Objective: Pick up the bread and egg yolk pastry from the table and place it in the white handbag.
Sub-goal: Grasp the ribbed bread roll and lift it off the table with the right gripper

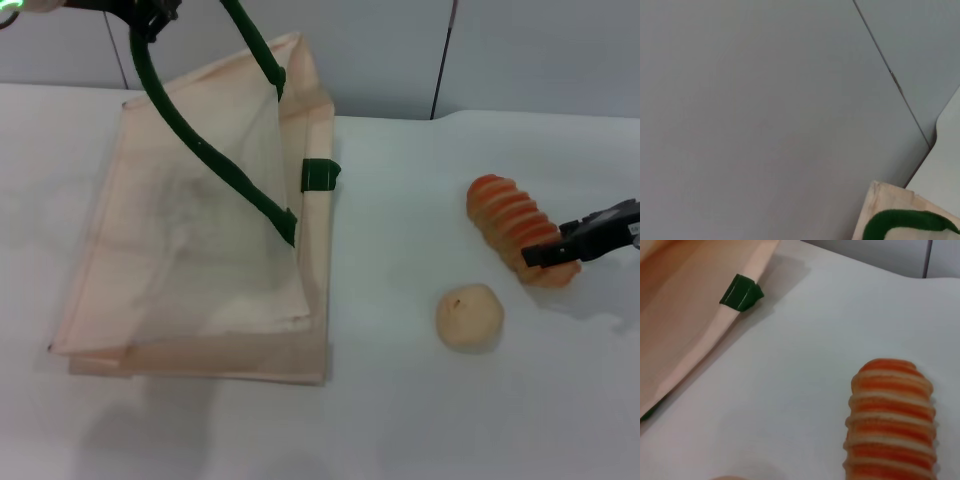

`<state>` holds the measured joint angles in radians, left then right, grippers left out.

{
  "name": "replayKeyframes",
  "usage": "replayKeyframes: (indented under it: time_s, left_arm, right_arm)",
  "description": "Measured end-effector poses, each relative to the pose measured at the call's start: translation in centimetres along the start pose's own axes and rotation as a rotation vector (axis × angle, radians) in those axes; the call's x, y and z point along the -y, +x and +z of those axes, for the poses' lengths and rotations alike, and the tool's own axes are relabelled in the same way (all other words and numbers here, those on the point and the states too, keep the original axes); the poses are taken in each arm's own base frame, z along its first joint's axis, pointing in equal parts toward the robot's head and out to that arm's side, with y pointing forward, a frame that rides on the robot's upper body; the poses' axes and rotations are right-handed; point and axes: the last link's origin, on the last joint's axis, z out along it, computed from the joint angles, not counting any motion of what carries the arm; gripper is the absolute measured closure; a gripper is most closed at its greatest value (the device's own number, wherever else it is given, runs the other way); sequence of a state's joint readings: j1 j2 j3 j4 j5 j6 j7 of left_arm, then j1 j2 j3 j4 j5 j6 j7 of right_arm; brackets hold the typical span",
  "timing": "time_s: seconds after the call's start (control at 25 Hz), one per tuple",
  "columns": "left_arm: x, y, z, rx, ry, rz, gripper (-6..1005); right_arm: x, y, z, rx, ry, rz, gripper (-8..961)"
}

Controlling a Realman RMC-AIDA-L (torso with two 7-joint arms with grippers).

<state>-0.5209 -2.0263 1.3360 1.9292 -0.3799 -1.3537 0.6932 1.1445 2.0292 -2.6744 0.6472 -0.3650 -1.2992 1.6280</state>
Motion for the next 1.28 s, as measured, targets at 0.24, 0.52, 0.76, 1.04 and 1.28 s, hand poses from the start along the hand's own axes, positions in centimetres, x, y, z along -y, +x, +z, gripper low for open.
replayKeyframes:
  time_s: [0.24, 0.52, 0.76, 1.04, 1.28]
  left_arm:
    - [0.0, 0.1, 0.0, -0.005, 0.001, -0.001, 869]
    - [0.1, 0.3, -0.2, -0.017, 0.005, -0.002, 869]
    - [0.1, 0.6, -0.2, -0.02, 0.003, 0.005, 869]
    - [0.1, 0.6, -0.1, -0.018, 0.004, 0.005, 870]
    - [0.0, 0.6, -0.1, -0.016, 0.002, 0.005, 870]
  right_arm:
    - [0.3, -0.2, -0.3, 0.005, 0.012, 0.001, 134]
    - [0.6, -0.3, -0.5, -0.007, 0.035, -0.002, 137]
    - [0.6, -0.2, -0.3, -0.023, 0.038, -0.002, 140]
    - [0.0, -0.2, 0.5, -0.043, 0.014, -0.004, 143]
    - [-0.1, -0.3, 1.0, -0.043, 0.02, -0.005, 145]
